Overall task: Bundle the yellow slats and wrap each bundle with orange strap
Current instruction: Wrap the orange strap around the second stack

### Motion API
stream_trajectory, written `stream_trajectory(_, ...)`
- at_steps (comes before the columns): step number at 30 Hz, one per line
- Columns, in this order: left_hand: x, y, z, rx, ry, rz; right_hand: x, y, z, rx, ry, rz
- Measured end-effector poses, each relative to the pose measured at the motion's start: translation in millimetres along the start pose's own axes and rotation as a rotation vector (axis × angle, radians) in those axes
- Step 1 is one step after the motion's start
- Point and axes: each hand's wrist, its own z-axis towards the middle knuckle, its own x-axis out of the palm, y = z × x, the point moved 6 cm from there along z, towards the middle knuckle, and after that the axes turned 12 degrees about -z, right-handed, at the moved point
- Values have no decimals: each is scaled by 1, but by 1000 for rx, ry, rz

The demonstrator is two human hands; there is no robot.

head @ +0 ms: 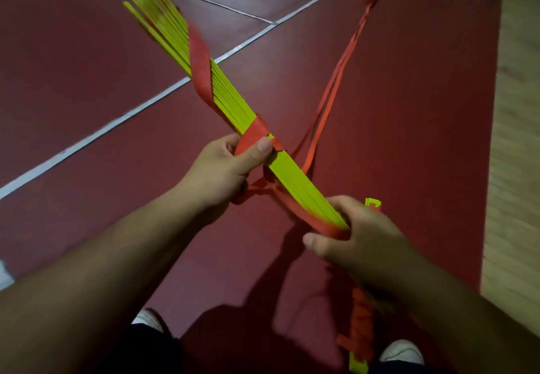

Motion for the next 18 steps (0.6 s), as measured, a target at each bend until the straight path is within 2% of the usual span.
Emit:
stream_trajectory(3, 3, -3, -2, -3, -163, 22, -1, 11, -5, -45, -423, -426)
stream_trajectory(5, 2, -4, -3, -18, -237, 19, -3, 16, -9, -68, -600, -561)
stream_trajectory(6, 1, -3, -2, -29, -257, 18, -5, 17, -9, -66, -637, -602)
stream_trajectory(10, -6, -1, 0, -22, -189, 104, -7, 14, -6, 6, -578, -631)
stream_trajectory(14, -8, -11, 3, 39, 151, 256, -10, 4, 2, 24, -401, -311)
stream_trajectory(18, -24, -12, 3, 82, 194, 396, -14, 4, -2, -3, -340, -106)
